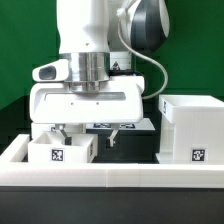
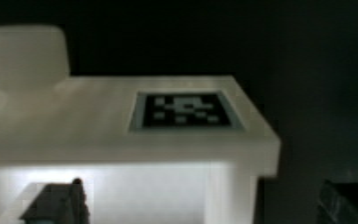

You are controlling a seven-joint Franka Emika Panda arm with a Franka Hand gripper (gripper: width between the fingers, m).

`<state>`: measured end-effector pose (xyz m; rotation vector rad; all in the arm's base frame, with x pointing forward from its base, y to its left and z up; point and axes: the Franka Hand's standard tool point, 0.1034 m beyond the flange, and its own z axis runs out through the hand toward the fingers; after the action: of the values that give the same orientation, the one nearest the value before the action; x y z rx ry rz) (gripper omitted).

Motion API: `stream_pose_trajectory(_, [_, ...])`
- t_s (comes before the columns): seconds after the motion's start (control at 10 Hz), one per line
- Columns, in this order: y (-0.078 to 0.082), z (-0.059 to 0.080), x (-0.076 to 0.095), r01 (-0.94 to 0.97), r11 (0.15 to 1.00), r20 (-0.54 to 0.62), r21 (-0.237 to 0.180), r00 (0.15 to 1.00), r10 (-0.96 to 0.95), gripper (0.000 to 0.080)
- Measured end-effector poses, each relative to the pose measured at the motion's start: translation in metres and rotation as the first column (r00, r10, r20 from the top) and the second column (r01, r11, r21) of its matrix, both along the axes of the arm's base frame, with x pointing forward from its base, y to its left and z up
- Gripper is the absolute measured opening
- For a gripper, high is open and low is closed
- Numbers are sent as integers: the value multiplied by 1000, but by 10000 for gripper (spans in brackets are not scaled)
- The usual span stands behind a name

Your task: Assemble drawer

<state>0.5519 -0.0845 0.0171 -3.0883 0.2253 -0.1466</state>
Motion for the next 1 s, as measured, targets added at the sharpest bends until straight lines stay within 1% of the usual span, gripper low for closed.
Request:
stream_pose_trajectory(0.1, [3, -6, -5, -5, 1000, -3, -2, 1000, 5, 649])
stream_pose_trajectory(0.2, [4, -9, -7, -5, 1000, -2, -6, 1000, 5, 649])
stream_pose_trajectory(0.5, [5, -13, -13, -9, 1000, 3, -15, 1000, 9, 649])
stream_pose_trajectory(0.7, [4, -12, -12, -8, 1000, 5, -16, 1000, 8, 389])
stream_pose_trajectory(0.8, [4, -12, -12, -8, 1000, 5, -17, 1000, 8, 389])
stream_pose_trajectory(0.9, [3, -12, -11, -8, 1000, 7, -18, 1000, 8, 207])
stream_pose_trajectory(1.0, [2, -11, -10, -7, 1000, 9, -18, 1000, 7, 79])
